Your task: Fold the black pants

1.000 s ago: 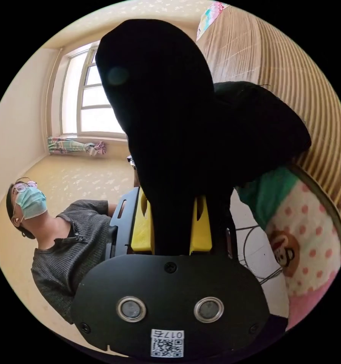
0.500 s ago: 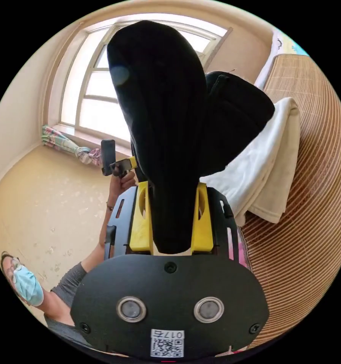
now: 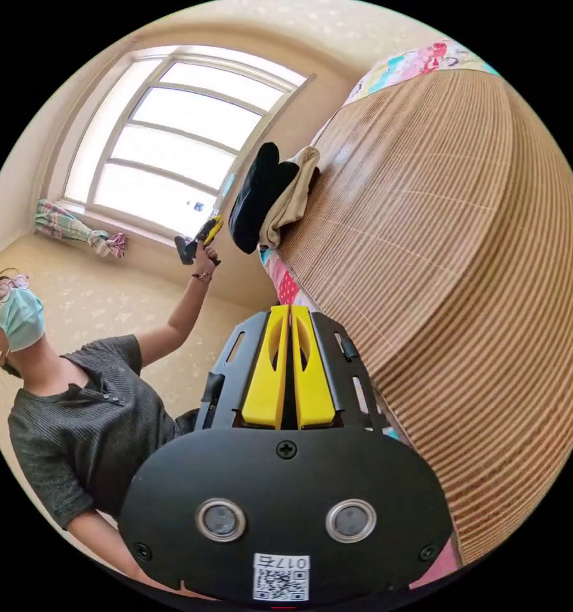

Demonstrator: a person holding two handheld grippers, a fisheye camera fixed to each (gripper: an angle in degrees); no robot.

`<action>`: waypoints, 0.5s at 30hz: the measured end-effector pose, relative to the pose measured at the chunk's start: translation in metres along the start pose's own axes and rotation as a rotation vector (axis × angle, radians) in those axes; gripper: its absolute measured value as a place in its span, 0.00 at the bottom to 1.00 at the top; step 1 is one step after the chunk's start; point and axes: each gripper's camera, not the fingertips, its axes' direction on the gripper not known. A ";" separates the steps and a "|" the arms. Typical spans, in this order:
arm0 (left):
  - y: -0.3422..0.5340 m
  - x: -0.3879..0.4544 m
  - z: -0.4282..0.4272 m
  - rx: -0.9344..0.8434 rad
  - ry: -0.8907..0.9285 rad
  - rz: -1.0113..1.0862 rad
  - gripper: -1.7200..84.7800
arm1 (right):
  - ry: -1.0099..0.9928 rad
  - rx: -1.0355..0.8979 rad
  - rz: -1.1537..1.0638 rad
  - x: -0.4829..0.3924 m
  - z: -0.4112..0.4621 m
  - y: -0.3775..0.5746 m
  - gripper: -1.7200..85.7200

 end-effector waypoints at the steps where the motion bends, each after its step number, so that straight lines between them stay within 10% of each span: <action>1: 0.027 0.029 -0.022 0.059 0.038 0.050 0.04 | 0.097 0.069 0.061 0.000 -0.036 0.037 0.03; 9: 0.192 0.250 -0.018 -0.074 -0.536 0.339 0.01 | 0.921 0.685 0.405 -0.074 -0.199 0.242 0.03; 15: 0.214 0.322 0.036 -0.380 0.180 0.345 0.01 | 1.071 0.979 0.430 -0.105 -0.258 0.289 0.03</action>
